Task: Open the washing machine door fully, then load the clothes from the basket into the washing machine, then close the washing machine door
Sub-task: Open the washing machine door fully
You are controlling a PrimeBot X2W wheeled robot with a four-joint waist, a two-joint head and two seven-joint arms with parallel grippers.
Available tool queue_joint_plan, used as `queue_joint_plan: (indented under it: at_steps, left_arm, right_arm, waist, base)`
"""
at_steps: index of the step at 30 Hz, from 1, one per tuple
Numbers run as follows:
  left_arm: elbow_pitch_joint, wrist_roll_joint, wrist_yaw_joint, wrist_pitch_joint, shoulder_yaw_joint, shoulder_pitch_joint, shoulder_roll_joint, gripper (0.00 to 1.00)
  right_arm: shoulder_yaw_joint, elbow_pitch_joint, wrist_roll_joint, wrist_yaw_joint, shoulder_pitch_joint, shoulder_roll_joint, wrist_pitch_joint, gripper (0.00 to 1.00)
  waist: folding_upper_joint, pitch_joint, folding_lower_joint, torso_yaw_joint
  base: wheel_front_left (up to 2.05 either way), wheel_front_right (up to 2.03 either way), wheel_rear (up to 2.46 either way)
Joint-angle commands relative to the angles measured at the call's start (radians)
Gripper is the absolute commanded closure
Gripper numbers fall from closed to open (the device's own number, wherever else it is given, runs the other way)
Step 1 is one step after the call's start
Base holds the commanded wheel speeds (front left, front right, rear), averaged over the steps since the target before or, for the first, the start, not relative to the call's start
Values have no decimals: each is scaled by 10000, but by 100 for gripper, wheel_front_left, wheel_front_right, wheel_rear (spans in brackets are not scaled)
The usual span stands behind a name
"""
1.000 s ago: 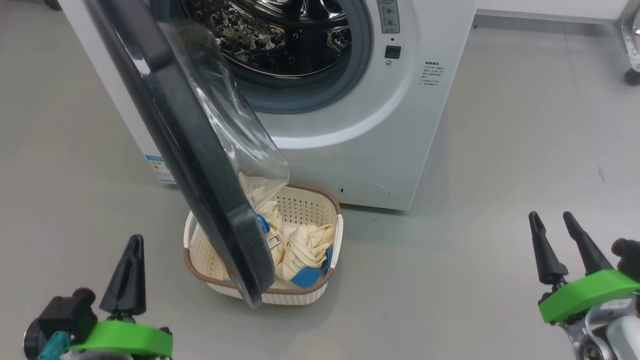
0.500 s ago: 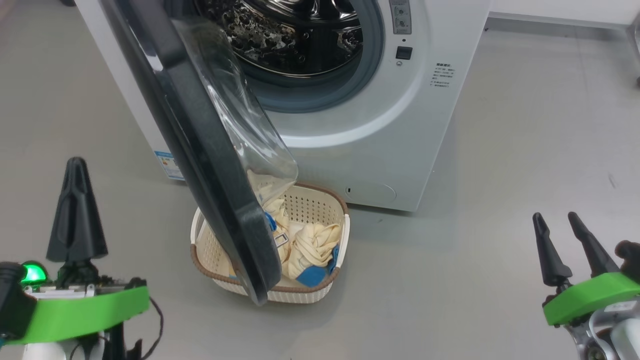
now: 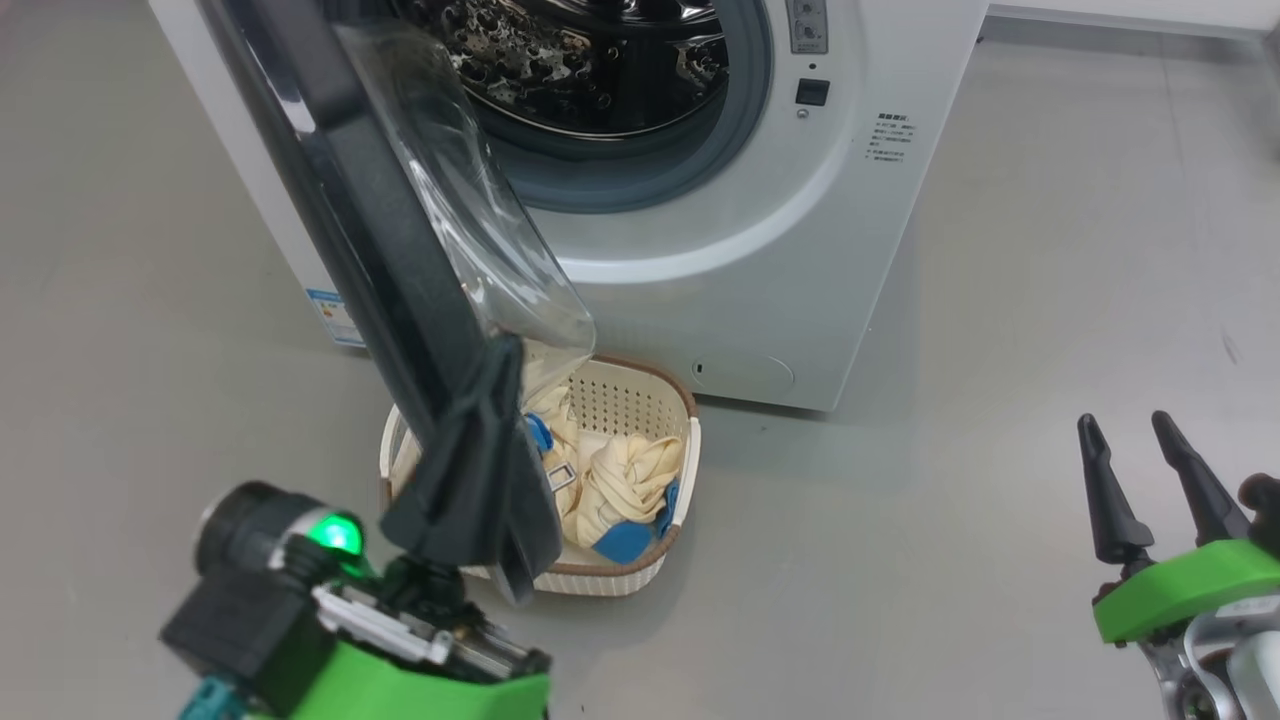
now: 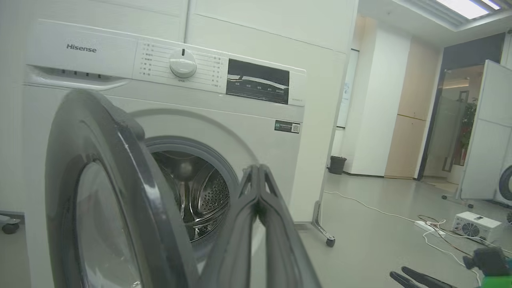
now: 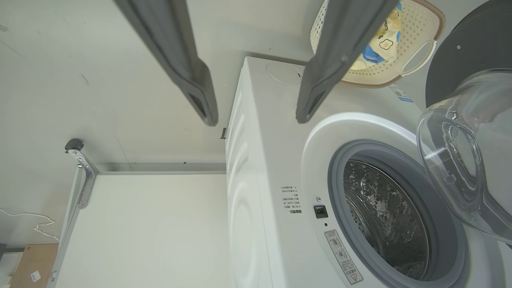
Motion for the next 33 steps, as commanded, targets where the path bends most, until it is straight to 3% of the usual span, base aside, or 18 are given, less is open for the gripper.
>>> queue_joint_plan:
  at_steps: [1,6,11,33]
  left_arm:
    - [-319,-53,-40,111,38,-439,-33,100]
    - [586,-480,-48,202,-1217,-469,-143,100]
    - [1985,-817,158,129,-1813,-543,-182,100]
    - [4835,-1375,535,-617,-1327,-863,-117,100]
  right_arm:
    - [37,-319,-108,16,-112,-170,-107,0]
    - [-52,-320,-140,16,-141,-102,-107,0]
    - [11,-369,-190,16,-228,-92,-107,0]
    - [51,-452,-200,16,-221,-127,-107,0]
  waist:
    - [-1,29,0,1]
    - [-1,101,0,-16]
    - [-1,225,0,-73]
    - [-1,106,0,139]
  base:
    - [0,0,0]
    - [0,0,0]
    - [0,0,0]
    - [0,0,0]
